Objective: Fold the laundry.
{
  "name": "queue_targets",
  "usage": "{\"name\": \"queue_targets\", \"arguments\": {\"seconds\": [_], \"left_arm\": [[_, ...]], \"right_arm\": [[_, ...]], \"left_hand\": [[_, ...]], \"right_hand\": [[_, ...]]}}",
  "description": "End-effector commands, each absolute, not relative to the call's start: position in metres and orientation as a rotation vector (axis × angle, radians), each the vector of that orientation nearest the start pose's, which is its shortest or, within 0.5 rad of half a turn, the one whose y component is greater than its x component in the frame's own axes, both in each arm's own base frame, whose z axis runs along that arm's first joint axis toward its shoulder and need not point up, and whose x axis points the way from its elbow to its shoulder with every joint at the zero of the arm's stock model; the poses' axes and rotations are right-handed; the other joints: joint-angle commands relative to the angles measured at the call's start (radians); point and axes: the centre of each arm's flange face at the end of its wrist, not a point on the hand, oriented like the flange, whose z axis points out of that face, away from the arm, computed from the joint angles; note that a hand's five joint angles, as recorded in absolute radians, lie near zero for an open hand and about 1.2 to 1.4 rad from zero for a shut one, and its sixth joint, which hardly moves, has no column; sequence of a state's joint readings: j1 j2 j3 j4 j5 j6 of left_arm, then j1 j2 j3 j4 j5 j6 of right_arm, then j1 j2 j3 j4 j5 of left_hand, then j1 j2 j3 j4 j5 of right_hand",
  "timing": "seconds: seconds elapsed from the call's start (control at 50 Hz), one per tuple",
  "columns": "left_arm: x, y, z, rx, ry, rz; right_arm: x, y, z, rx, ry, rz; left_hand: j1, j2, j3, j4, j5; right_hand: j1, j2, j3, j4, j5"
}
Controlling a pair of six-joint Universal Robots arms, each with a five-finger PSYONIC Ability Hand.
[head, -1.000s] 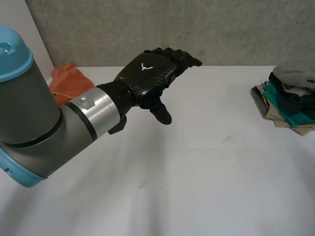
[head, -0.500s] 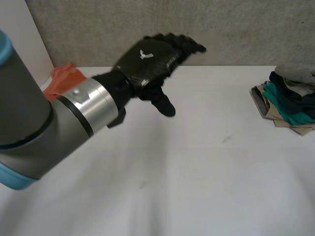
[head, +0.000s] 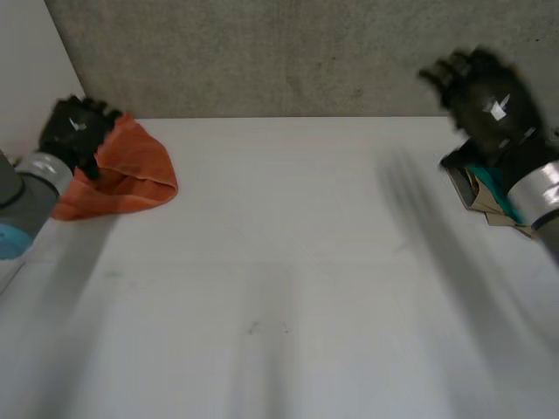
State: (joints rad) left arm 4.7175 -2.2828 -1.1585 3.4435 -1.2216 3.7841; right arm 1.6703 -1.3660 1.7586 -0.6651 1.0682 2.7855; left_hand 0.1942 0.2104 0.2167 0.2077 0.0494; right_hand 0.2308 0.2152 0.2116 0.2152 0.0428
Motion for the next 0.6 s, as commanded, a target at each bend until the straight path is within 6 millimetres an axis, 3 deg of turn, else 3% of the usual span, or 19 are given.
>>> {"name": "queue_targets", "arguments": {"seconds": [0.02, 0.14, 0.32, 0.4, 0.42, 0.44, 0.56, 0.6], "left_arm": [[-0.141, -0.470, 0.127, 1.087, 1.938, -1.987], [-0.137, -0.475, 0.109, 1.086, 2.000, -1.948], [-0.136, -0.479, 0.097, 1.088, 2.012, -1.939], [-0.137, -0.484, 0.094, 1.086, 1.997, -1.947], [-0.138, -0.484, 0.093, 1.088, 1.994, -1.949], [-0.139, -0.484, 0.092, 1.086, 1.998, -1.944], [-0.143, -0.486, 0.094, 1.040, 1.910, -1.971], [-0.147, -0.485, 0.105, 1.000, 1.848, -1.995]], "right_arm": [[0.223, -0.302, 0.201, -1.091, 1.780, -2.162], [0.217, -0.297, 0.188, -1.128, 1.899, -2.095], [0.216, -0.296, 0.183, -1.128, 1.926, -2.073], [0.215, -0.295, 0.180, -1.124, 1.936, -2.059], [0.215, -0.295, 0.180, -1.124, 1.936, -2.059], [0.215, -0.295, 0.179, -1.123, 1.939, -2.054], [0.213, -0.295, 0.178, -1.104, 1.970, -2.059], [0.212, -0.296, 0.177, -1.095, 1.985, -2.064]], "left_hand": [[0.101, 0.085, 0.079, 0.088, 0.072], [0.239, 0.223, 0.217, 0.226, 0.210], [0.406, 0.390, 0.384, 0.393, 0.377], [0.849, 0.833, 0.826, 0.835, 0.819], [1.115, 1.098, 1.092, 1.101, 1.085], [1.201, 1.185, 1.179, 1.188, 1.171], [1.202, 1.186, 1.180, 1.189, 1.172], [1.202, 1.186, 1.180, 1.189, 1.172]], "right_hand": [[-0.056, -0.041, -0.037, -0.041, -0.043], [-0.056, -0.041, -0.037, -0.041, -0.043], [-0.056, -0.041, -0.037, -0.041, -0.043], [-0.056, -0.041, -0.037, -0.041, -0.043], [-0.056, -0.041, -0.037, -0.041, -0.043], [-0.056, -0.041, -0.037, -0.041, -0.043], [-0.056, -0.041, -0.037, -0.041, -0.043], [-0.056, -0.041, -0.037, -0.041, -0.043]]}}
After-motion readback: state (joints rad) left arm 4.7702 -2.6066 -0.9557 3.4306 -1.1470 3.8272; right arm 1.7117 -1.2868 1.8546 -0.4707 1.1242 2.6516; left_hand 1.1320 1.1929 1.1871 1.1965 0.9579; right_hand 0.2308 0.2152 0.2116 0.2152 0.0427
